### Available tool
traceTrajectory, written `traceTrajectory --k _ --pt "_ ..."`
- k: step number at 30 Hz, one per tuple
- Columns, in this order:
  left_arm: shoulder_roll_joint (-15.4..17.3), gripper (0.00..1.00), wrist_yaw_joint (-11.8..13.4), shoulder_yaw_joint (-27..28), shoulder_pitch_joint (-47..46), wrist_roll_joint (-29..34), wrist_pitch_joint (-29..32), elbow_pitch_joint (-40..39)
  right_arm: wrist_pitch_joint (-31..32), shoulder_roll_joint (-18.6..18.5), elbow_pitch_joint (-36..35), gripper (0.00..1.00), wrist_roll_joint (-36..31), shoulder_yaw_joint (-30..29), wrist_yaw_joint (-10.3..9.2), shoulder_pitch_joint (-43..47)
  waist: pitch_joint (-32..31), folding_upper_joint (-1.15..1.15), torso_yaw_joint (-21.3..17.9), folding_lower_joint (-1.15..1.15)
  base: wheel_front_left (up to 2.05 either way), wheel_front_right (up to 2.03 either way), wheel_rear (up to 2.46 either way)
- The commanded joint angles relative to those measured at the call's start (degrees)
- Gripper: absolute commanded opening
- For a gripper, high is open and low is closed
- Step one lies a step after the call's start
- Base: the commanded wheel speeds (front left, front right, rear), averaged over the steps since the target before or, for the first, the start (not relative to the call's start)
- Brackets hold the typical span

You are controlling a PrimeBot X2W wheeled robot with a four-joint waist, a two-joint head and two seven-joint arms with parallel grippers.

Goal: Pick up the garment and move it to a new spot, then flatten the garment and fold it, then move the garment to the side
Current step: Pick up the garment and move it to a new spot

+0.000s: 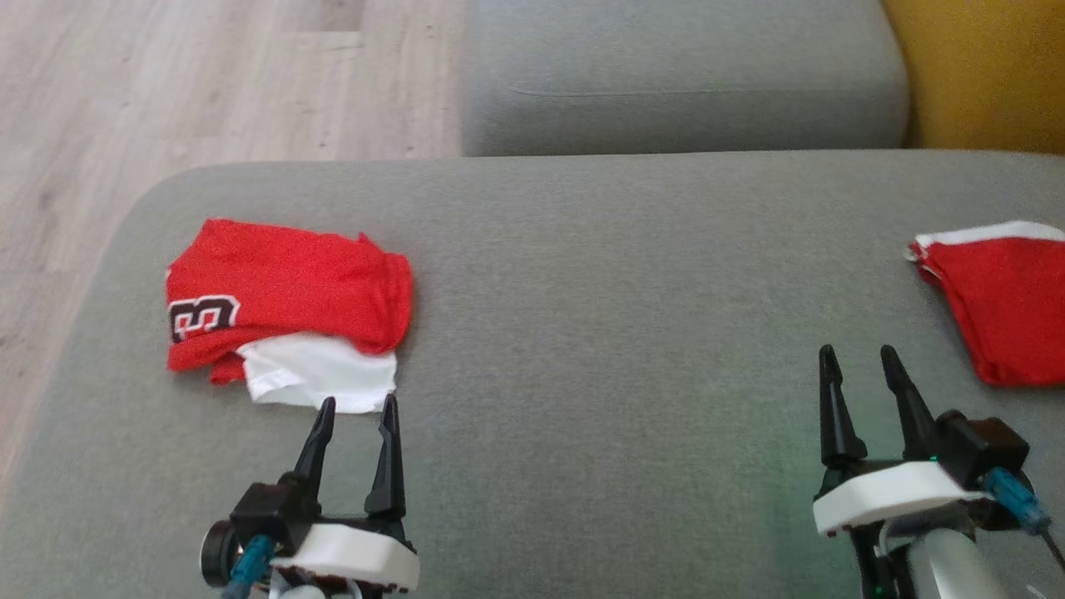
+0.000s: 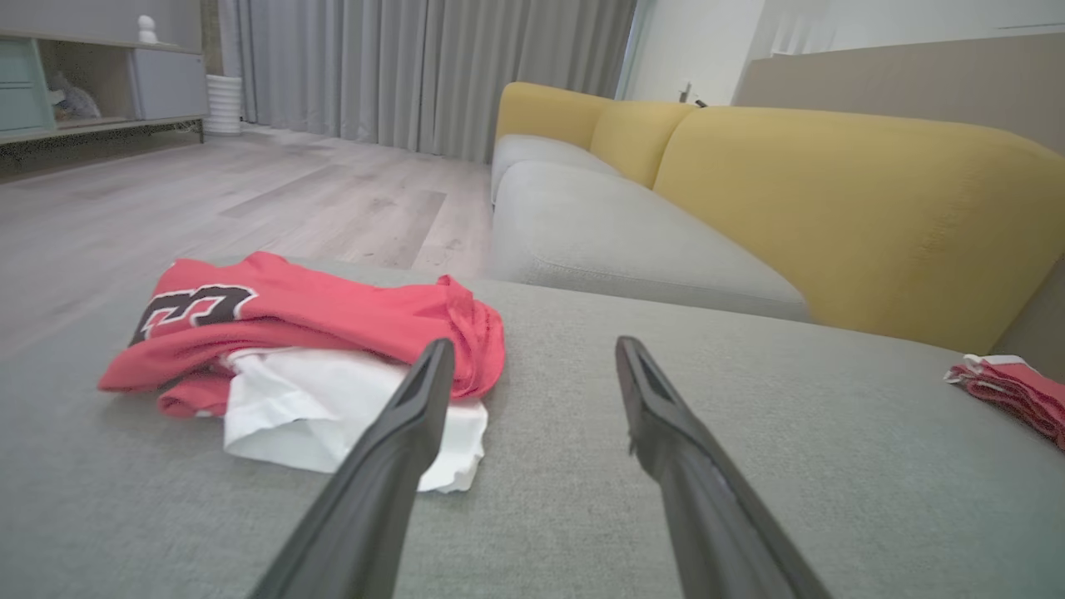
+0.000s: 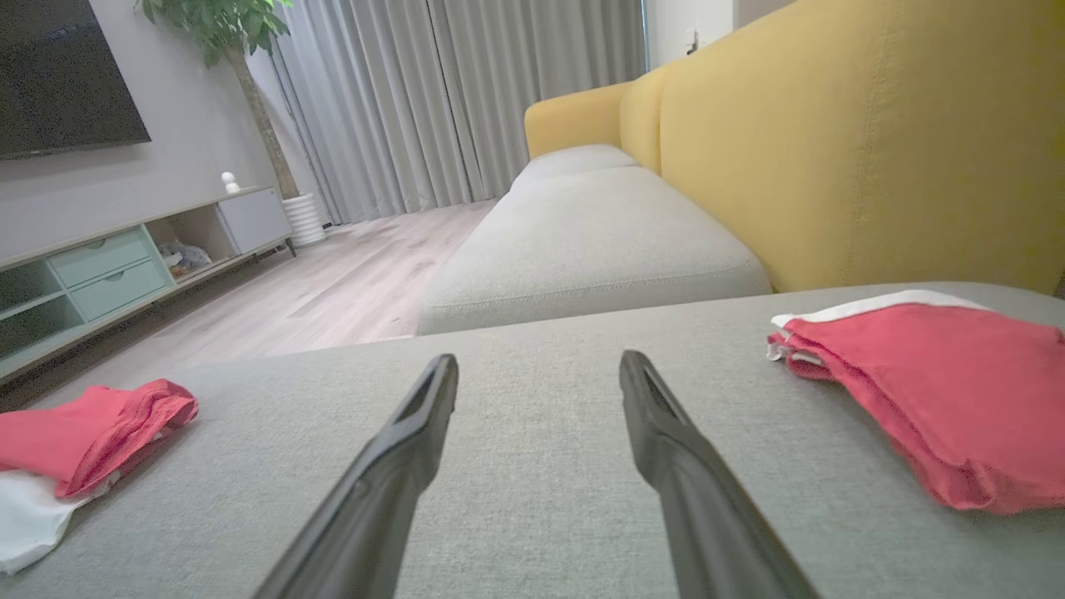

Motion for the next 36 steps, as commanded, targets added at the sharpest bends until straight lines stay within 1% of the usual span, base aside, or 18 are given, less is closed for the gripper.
traceTrajectory --k 1,11,12,15,19,24,28,32,36 --pt "0.18 1.0 0.54 1.63 -2.44 -0.02 -0.47 -1.8 -0.77 -0.26 -2.12 1.0 0.18 1.52 -0.05 -0.58 -0.2 0.0 1.26 0.0 0.0 0.0 0.0" --pt "0.18 1.0 0.09 2.94 -1.54 1.53 -0.47 -1.17 -0.77 -0.26 -2.26 1.0 1.54 5.24 -0.05 1.05 -1.72 0.0 9.86 0.0 0.0 0.0 0.0" --pt "0.18 1.0 -0.03 3.21 -1.29 1.75 -0.47 -1.08 -0.77 -0.26 -2.37 1.0 1.97 6.04 -0.05 1.4 -2.07 0.0 11.38 0.0 0.0 0.0 0.0" --pt "0.18 1.0 -0.14 3.45 -1.02 1.93 -0.47 -1.08 -0.77 -0.26 -2.33 1.0 2.29 7.06 -0.05 1.86 -2.46 0.0 13.4 0.0 0.0 0.0 0.0" --pt "0.18 1.0 -0.25 3.8 -0.59 2.2 -0.47 -1.1 -0.77 -0.26 -2.41 1.0 2.55 8.03 -0.05 2.1 -2.67 0.0 15.17 0.0 0.0 0.0 0.0" --pt "0.18 1.0 -0.5 4.01 -0.44 2.53 -0.47 -0.95 -0.77 -0.26 -2.53 1.0 3.12 8.31 -0.05 2.29 -2.6 0.0 16.3 0.0 0.0 0.0 0.0" --pt "0.18 1.0 -0.58 4.27 -0.42 2.72 -0.47 -0.88 -0.77 -0.26 -2.47 1.0 3.38 8.75 -0.05 2.48 -2.41 0.0 16.48 0.0 0.0 0.0 0.0" --pt "0.24 1.0 -1.02 4.32 -1.1 3.36 -0.47 -0.09 -0.77 -0.26 -2.32 1.0 3.44 9.06 -0.05 2.3 -1.66 0.0 15.71 0.0 0.0 0.0 0.0" --pt "0.89 1.0 -2.36 3.16 -4.13 4.25 -0.3 2.35 -0.77 -0.26 -2.19 1.0 2.68 8.55 -0.05 1.58 0.6 0.0 14.07 0.0 0.0 0.0 0.0"
